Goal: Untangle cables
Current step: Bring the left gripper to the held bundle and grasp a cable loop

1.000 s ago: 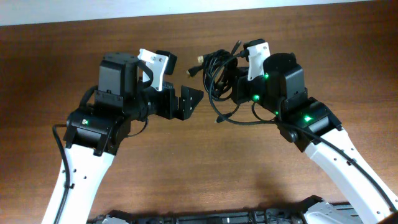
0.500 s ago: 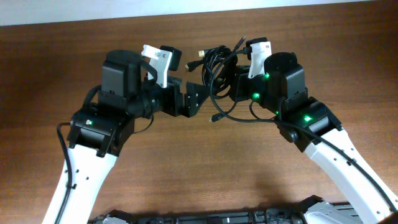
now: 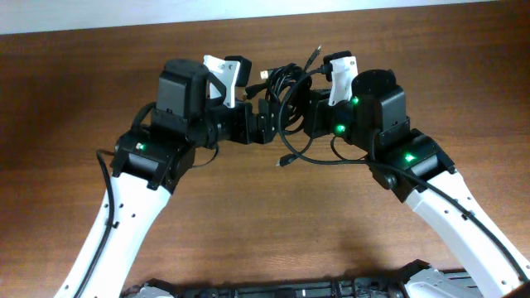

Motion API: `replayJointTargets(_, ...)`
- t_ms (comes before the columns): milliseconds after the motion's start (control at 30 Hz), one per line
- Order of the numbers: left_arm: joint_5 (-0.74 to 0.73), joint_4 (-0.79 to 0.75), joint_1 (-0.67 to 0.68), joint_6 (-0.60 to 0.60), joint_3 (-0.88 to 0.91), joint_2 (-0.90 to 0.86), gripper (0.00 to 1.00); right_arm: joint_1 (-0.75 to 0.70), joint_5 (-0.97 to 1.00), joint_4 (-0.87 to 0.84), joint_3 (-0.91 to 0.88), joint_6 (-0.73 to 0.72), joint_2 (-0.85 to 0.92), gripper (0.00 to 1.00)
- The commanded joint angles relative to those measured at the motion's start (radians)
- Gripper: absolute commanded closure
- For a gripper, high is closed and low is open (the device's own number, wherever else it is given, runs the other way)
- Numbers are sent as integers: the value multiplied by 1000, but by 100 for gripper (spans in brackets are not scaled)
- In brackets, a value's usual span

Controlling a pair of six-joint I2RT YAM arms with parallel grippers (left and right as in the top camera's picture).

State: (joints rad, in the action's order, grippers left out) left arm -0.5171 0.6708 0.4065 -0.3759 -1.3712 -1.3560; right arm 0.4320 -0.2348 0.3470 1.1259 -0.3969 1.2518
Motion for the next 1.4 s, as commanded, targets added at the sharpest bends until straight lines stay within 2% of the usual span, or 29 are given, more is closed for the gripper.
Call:
replayJointTargets(0, 16, -13, 0, -18, -11, -11, 25, 6, -27, -3, 17, -12, -13, 96)
replayJointTargets(67, 16, -22, 0, -21, -11, -11, 34, 6, -27, 4, 17, -12, -13, 96)
replayJointTargets(367, 16, -77, 0, -71, -11, -11, 38, 6, -27, 27, 17, -4, -13, 96)
replayJointTargets(600, 8, -95, 0, -92, -11, -11, 47, 6, -47, 35, 17, -1, -13, 96)
replayJointTargets(700, 8, -108, 0, -104, -11, -11, 54, 6, -47, 35, 17, -1, -13, 96)
replayJointTargets(800, 5, -138, 0, -106, -11, -11, 54, 6, -58, 35, 17, -1, -13, 96)
replayJointTargets(933, 1, -154, 0, -106, -11, -11, 46, 6, -103, 11, 17, -1, -13, 96)
replayJointTargets(1100, -3, -174, 0, -107, -11, -11, 51, 6, -104, 13, 17, -1, -13, 96)
replayJointTargets(1200, -3, -181, 0, -106, -11, -11, 69, 6, -116, 11, 17, -1, -13, 96)
replayJointTargets(1300, -3, -184, 0, -106, -11, -11, 95, 6, -117, 11, 17, -1, -13, 96)
replayJointTargets(1333, -3, -183, 0, -106, -11, -11, 100, 6, -117, 11, 17, -1, -13, 96)
replayJointTargets(1367, -2, -183, 0, -106, -11, -11, 100, 6, -117, 11, 17, -1, -13, 96)
